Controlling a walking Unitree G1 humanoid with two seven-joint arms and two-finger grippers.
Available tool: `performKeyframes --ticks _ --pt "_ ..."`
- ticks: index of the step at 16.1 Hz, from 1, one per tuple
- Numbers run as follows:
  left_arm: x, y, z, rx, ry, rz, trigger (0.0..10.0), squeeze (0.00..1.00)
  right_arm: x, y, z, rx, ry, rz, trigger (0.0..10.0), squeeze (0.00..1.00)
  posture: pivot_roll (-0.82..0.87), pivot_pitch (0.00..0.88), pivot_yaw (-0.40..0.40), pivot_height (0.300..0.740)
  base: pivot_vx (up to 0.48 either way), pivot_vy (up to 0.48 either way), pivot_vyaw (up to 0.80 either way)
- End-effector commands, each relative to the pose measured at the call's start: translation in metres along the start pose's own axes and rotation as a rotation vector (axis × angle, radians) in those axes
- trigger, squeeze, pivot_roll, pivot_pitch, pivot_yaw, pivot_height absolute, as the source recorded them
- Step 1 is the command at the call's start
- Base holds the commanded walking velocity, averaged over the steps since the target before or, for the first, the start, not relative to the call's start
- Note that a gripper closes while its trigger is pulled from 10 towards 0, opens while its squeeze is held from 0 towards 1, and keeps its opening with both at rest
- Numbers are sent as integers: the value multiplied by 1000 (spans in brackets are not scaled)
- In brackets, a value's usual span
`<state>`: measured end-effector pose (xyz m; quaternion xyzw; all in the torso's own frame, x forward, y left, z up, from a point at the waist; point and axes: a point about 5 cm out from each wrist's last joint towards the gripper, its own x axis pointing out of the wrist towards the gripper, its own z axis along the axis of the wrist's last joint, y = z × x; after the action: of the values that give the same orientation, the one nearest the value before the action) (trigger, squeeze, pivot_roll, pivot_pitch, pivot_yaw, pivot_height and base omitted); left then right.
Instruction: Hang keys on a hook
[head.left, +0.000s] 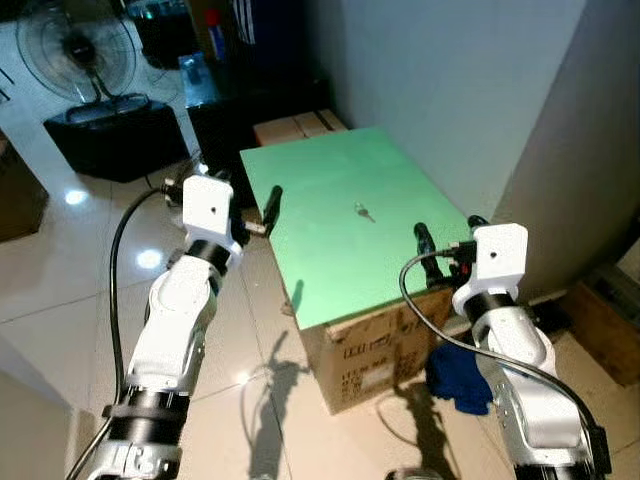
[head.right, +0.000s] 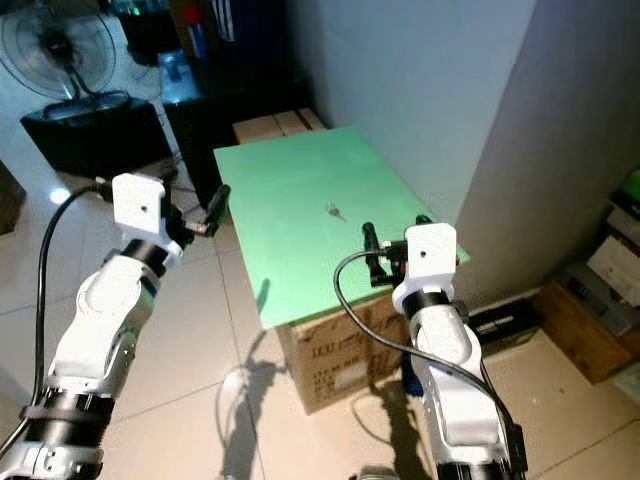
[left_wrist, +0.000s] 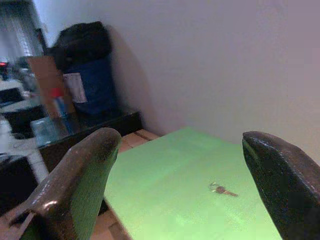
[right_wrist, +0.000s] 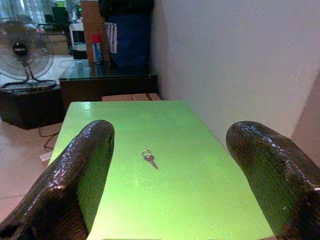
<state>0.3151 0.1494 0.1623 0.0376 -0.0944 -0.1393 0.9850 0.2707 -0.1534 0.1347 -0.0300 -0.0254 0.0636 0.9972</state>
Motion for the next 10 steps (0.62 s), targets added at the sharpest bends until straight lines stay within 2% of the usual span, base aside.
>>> performKeyframes --ticks 1,4,6,7,10 --pt "3 -5 10 -13 -23 -37 10000 0 0 3 2 20 -6 25 10000 0 -72 22 68 740 315 0 0" --pt "4 -16 12 -1 -20 -123 10000 0 3 -2 12 100 -48 19 10000 0 -72 0 72 740 328 0 0" --pt "4 -12 6 -13 9 -112 10000 0 4 3 11 68 -38 23 10000 0 -102 0 83 740 332 0 0" --pt "1 -14 0 -16 30 -113 10000 0 1 4 12 91 -40 41 10000 0 -106 0 86 740 330 0 0" --pt "-8 -17 -14 -23 65 -94 10000 0 -4 0 4 68 -10 53 10000 0 -99 0 70 740 333 0 0"
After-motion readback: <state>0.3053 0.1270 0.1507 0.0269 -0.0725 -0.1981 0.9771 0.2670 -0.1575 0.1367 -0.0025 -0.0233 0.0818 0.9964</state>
